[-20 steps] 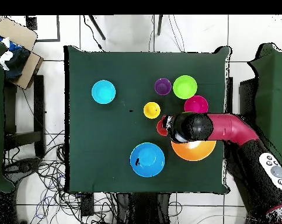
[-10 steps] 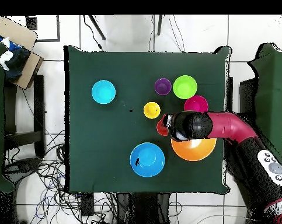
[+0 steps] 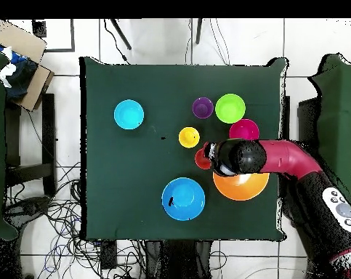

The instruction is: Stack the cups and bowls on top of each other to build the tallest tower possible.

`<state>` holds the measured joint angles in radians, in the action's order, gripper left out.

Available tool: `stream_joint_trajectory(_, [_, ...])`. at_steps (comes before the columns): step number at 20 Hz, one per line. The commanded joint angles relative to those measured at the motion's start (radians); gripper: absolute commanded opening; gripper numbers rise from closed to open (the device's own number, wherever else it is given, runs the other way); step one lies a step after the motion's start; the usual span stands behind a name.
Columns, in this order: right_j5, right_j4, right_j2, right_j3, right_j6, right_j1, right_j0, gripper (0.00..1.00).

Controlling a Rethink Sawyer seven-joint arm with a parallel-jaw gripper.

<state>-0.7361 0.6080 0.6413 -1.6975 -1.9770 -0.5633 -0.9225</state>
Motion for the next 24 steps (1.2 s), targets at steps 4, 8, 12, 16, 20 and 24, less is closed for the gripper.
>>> stream_joint_trajectory(4, [-0.074, 0.085, 0.035, 0.000, 0.306, -0.023, 0.000, 1.00])
stream_joint_trajectory(8, [-0.087, 0.098, 0.027, 0.020, 0.324, -0.021, -0.003, 1.00])
stream_joint_trajectory(12, [-0.076, 0.120, 0.011, 0.020, 0.335, -0.010, -0.021, 1.00])
stream_joint_trajectory(16, [-0.076, 0.131, 0.004, 0.018, 0.348, -0.008, -0.039, 1.00])
stream_joint_trajectory(20, [-0.063, 0.149, 0.000, -0.001, 0.342, -0.014, -0.055, 1.00])
stream_joint_trajectory(24, [-0.060, 0.173, -0.008, 0.004, 0.326, -0.008, -0.057, 1.00])
